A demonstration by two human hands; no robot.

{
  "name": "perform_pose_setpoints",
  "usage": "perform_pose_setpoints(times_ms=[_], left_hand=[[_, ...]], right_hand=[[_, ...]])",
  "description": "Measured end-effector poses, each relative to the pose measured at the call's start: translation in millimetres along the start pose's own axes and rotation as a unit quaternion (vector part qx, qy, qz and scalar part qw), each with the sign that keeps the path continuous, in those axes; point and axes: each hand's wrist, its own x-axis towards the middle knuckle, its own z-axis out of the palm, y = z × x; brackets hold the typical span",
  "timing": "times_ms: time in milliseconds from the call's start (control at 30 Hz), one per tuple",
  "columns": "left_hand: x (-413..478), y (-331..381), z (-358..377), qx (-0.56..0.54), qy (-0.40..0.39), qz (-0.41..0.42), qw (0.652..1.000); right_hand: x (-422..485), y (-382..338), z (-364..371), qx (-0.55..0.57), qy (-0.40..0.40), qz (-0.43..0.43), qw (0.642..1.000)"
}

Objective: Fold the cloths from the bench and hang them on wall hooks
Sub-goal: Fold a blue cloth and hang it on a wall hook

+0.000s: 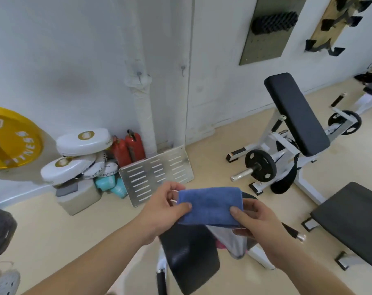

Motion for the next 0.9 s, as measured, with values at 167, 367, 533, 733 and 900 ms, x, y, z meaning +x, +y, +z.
perform_pose_setpoints(times_ms=[167,367,533,733,900], left_hand=[[58.2,3.4,-131.4,0.021,0.059,0.024,0.998],[111.8,48.9,-245.3,0.033,0.074,0.07,0.994],[181.5,103.1,-285.5,0.02,0.035,0.093,0.995],[260.2,178.3,-292.4,0.0,-0.012,0.104,0.994],[317.2,236.6,-309.4,-0.008,0.013,0.149,0.989]], right_hand=[[52.0,-49.7,125.9,-0.024,0.054,-0.058,0.997],[99.5,-131.3,218.7,-0.086,0.07,-0.12,0.987],[155.5,-200.5,234.3,-0.083,0.113,-0.115,0.983],[216.8,-279.4,212.0,-0.031,0.156,-0.143,0.977],[280.3,-355.5,193.7,-0.075,0.136,-0.188,0.97]])
